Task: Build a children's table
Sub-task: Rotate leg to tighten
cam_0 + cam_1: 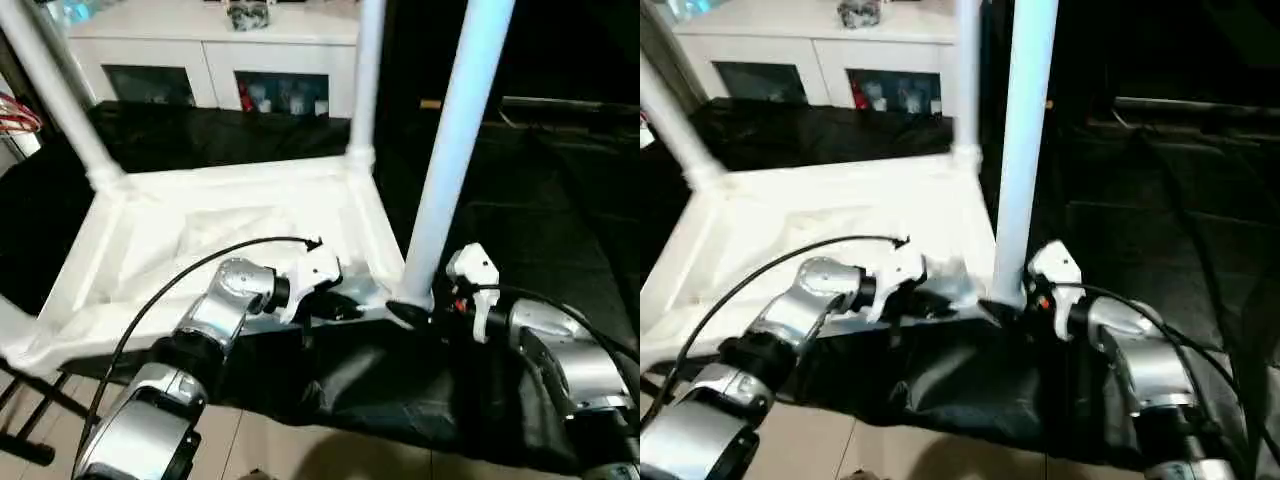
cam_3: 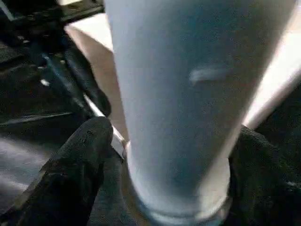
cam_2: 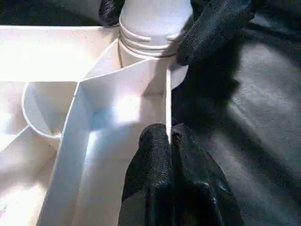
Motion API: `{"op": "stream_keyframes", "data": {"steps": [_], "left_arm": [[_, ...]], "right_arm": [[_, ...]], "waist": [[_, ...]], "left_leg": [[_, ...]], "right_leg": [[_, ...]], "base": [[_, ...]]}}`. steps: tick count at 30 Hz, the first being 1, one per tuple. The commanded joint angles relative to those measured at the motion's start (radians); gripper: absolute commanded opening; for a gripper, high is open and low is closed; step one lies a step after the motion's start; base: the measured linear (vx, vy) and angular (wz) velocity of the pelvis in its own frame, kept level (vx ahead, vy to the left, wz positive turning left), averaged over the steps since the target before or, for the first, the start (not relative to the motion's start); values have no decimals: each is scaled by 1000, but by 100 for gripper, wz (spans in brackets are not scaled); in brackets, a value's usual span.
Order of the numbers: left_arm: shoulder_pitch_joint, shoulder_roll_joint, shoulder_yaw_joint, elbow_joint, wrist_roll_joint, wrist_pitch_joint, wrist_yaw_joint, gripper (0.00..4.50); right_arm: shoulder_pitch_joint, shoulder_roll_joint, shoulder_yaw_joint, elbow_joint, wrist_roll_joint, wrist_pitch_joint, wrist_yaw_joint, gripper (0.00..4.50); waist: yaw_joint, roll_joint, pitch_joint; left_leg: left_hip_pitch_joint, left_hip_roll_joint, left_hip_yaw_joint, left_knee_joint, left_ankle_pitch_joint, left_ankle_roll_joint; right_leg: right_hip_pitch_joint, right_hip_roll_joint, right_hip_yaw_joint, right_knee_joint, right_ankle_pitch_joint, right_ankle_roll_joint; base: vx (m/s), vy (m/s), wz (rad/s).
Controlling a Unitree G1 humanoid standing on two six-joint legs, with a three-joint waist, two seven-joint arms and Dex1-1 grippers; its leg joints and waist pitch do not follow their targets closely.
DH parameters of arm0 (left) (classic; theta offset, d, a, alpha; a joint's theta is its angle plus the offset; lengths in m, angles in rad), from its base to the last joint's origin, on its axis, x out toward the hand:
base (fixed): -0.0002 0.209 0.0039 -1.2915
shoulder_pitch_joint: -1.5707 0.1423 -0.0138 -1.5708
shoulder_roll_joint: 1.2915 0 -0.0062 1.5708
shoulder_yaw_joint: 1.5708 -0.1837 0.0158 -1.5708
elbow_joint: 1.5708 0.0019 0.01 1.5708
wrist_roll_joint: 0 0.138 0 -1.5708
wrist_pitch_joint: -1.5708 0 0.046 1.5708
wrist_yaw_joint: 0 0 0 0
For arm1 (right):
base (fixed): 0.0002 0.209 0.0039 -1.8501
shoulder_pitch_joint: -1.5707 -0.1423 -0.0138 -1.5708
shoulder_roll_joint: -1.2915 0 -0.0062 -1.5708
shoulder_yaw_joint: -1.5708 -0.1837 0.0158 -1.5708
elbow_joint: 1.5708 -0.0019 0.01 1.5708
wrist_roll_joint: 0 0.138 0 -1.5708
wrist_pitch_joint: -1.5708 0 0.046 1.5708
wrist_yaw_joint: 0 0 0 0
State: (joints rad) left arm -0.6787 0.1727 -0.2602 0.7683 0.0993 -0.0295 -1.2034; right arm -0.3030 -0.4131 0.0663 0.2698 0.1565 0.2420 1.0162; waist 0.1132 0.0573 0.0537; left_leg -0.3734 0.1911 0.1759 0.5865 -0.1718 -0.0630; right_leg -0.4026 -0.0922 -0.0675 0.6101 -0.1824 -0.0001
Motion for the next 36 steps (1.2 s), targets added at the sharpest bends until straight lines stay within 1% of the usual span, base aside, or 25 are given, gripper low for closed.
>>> {"op": "stream_keyframes", "data": {"steps": [1, 3, 4, 5, 6, 8, 9, 10, 13, 16, 20, 21, 23, 24, 26, 27, 28, 29, 30, 31, 32, 33, 34, 35, 36], "left_arm": [[-27, -20, 2, -58, -53, -32, -3, 0], [-26, -9, -1, -63, -59, -28, -21, 0], [-25, -6, -1, -64, -60, -28, -27, 0], [-25, -4, -1, -65, -60, -28, -34, 0], [-22, 0, -1, -68, -63, -26, -51, 0], [-21, 1, -1, -71, -64, -24, -58, 0], [-17, 1, -1, -77, -64, -21, -64, 0], [-16, 1, -1, -79, -64, -19, -65, 0], [-12, 0, -4, -83, -67, -17, -67, 0], [-10, -1, -8, -84, -68, -17, -63, 0], [-14, -14, -5, -77, -60, -12, -28, 0], [-19, -24, -2, -69, -50, -8, 7, 0], [-24, -37, 3, -61, -46, -4, 34, 0], [-30, -52, 7, -54, -42, 3, 64, 0], [-42, -77, 9, -40, -29, 10, 118, 0], [-48, -87, 8, -33, -23, 14, 139, 0], [-61, -111, 8, -16, -10, 22, 188, 0], [-68, -123, 8, -9, -6, 27, 210, 0], [-73, -132, 9, -4, -3, 32, 227, 0], [-79, -145, 10, 3, 1, 37, 252, 0], [-83, -155, 10, 7, 4, 41, 271, 0], [-87, -167, 11, 12, 8, 45, 292, 0], [-90, -179, 9, 16, 10, 49, 312, 0], [-90, -182, 9, 16, 11, 50, 317, 0], [-91, -186, 8, 17, 12, 50, 325, 0]], "right_arm": [[16, 20, 107, -70, 41, 19, 109, 375], [19, 4, 115, -80, 48, 32, 130, 375], [20, 0, 117, -83, 51, 38, 138, 351], [21, -3, 118, -86, 54, 43, 144, 345], [23, -8, 119, -95, 60, 54, 157, 345], [25, -9, 120, -98, 62, 56, 161, 334], [26, -9, 122, -102, 60, 61, 167, 322], [26, -9, 123, -103, 61, 63, 169, 307], [27, -9, 128, -108, 66, 73, 172, 301], [33, -6, 132, -114, 69, 80, 174, 273], [45, 8, 134, -117, 67, 82, 157, 264], [47, 24, 131, -108, 55, 80, 124, 263], [40, 49, 123, -85, 37, 71, 72, 263], [27, 84, 111, -50, 14, 60, 0, 263], [-5, 146, 85, 23, -28, 47, -143, 262], [-20, 173, 73, 54, -40, 46, -199, 262], [-49, 220, 50, 109, -56, 44, -299, 262], [-63, 241, 40, 133, -63, 40, -344, 262], [-73, 256, 33, 151, -66, 38, -374, 261], [-89, 279, 19, 174, -65, 37, -416, 261], [-100, 296, 7, 191, -62, 37, -446, 261], [-116, 317, -6, 210, -60, 39, -485, 261], [-133, 338, -19, 229, -62, 43, -531, 261], [-137, 342, -20, 232, -63, 40, -537, 261], [-144, 350, -22, 240, -65, 34, -549, 261]], "waist": [[1, -17, -66], [3, -18, -67], [3, -17, -68], [3, -18, -69], [3, -18, -68], [4, -18, -68], [5, -20, -68], [5, -20, -67], [4, -20, -66], [5, -21, -67], [5, -18, -68], [4, -19, -67], [4, -18, -66], [0, -19, -63], [-8, -18, -59], [-16, -19, -58], [-24, -21, -57], [-27, -18, -57], [-35, -18, -57], [-37, -15, -59], [-37, -15, -59], [-39, -17, -61], [-42, -15, -62], [-43, -16, -63], [-42, -14, -66]], "left_leg": [[8, 36, -8, -67, -240, 74], [6, 37, -9, -66, -230, 75], [6, 37, -8, -66, -228, 75], [5, 37, -8, -65, -220, 77], [5, 36, -8, -65, -217, 78], [5, 36, -7, -64, -218, 80], [5, 36, -7, -65, -219, 80], [5, 38, -8, -66, -220, 78], [6, 36, -8, -66, -229, 71], [5, 36, -8, -66, -223, 69], [5, 36, -8, -65, -217, 70], [5, 36, -8, -66, -222, 70], [5, 36, -9, -66, -227, 64], [5, 34, -9, -69, -243, 55], [10, 31, -11, -73, -284, 33], [9, 29, -16, -77, -303, 13], [11, 27, -17, -79, -320, 5], [13, 28, -18, -79, -326, 1], [12, 26, -18, -80, -331, 0], [13, 27, -18, -80, -331, 1], [13, 27, -18, -80, -331, 1], [14, 26, -16, -78, -319, 8], [11, 27, -15, -77, -304, 14], [8, 26, -15, -77, -292, 16], [10, 26, -12, -74, -272, 24]], "right_leg": [[52, -55, 40, -86, -259, -222], [52, -55, 40, -83, -234, -225], [52, -56, 40, -82, -228, -228], [52, -55, 39, -80, -206, -235], [53, -55, 39, -80, -204, -237], [53, -56, 39, -80, -206, -239], [53, -56, 39, -80, -214, -237], [52, -56, 39, -81, -220, -234], [52, -57, 39, -84, -248, -227], [52, -57, 39, -83, -245, -222], [52, -56, 39, -82, -227, -227], [52, -55, 38, -83, -232, -226], [51, -56, 39, -83, -245, -222], [49, -56, 38, -87, -275, -215], [44, -59, 36, -96, -363, -195], [46, -59, 33, -97, -413, -177], [47, -57, 33, -103, -444, -157], [44, -59, 34, -104, -448, -157], [44, -57, 34, -106, -448, -154], [42, -56, 36, -106, -430, -155], [42, -56, 36, -106, -430, -155], [44, -55, 37, -103, -378, -170], [45, -54, 39, -98, -335, -184], [48, -53, 39, -96, -315, -188], [48, -53, 39, -93, -274, -198]], "base": [[0, 0, 0], [0, 0, 0], [0, 0, 0], [0, 0, 0], [0, 0, 0], [0, 0, 0], [0, 0, 0], [0, 0, 0], [0, 0, 0], [0, 0, 0], [0, 0, 0], [0, 0, 0], [0, 0, 0], [0, 0, 0], [0, 0, 0], [0, 0, 0], [0, 0, 0], [0, 0, 0], [0, 0, 0], [0, 0, 0], [0, 0, 0], [0, 0, 0], [0, 0, 0], [0, 0, 0], [0, 0, 0]]}}
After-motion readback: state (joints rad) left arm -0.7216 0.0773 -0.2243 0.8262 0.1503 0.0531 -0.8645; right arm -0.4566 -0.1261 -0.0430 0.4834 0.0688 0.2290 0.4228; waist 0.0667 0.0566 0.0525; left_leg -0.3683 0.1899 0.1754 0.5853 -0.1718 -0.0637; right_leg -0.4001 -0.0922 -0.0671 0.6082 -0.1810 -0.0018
